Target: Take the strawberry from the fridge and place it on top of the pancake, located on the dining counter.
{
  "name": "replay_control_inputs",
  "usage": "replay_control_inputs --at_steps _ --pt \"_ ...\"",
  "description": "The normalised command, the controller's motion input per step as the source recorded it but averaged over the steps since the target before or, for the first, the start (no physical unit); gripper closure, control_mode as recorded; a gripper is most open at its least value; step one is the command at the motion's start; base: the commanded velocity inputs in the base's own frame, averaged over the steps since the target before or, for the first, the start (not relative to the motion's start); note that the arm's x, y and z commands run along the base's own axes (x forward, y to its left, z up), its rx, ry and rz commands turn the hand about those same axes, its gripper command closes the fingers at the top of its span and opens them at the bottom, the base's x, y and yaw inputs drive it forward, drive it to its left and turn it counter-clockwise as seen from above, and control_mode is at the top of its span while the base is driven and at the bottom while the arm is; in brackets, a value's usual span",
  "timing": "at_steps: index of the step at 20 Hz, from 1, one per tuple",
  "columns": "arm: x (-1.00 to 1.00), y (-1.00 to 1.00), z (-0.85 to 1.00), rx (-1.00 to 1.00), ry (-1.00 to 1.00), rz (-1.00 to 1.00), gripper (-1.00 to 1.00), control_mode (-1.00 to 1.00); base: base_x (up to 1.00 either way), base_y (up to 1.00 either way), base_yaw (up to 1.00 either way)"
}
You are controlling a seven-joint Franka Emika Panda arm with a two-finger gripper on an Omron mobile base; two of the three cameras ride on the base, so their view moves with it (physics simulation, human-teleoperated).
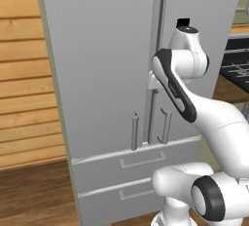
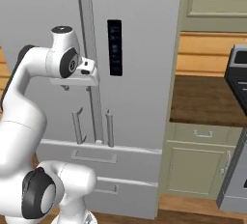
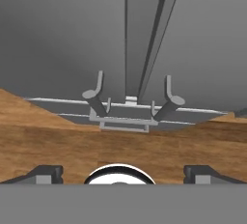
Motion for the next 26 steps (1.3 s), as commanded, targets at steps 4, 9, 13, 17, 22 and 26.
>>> replay_control_inputs --at_steps 4,9,13,17,22,26 --pt "0.0 0.0 0.0 0.0 0.0 0.0 -1.0 1.0 0.0 -0.09 0.04" --pt "0.0 0.0 0.0 0.0 0.0 0.0 -1.0 1.0 -0.28 -0.39 0.04" --pt "0.0 0.0 0.0 0.0 0.0 0.0 -1.0 1.0 -0.42 -0.46 0.0" --pt "0.0 0.0 0.0 0.0 0.0 0.0 -1.0 1.0 -0.34 -0.02 0.01" --pt "-0.05 -0.01 0.0 0.0 0.0 0.0 -1.0 -1.0 -0.32 -0.04 0.01" --pt "-0.02 -0.19 -0.08 0.0 -0.03 -0.03 -1.0 -1.0 0.0 0.0 0.0"
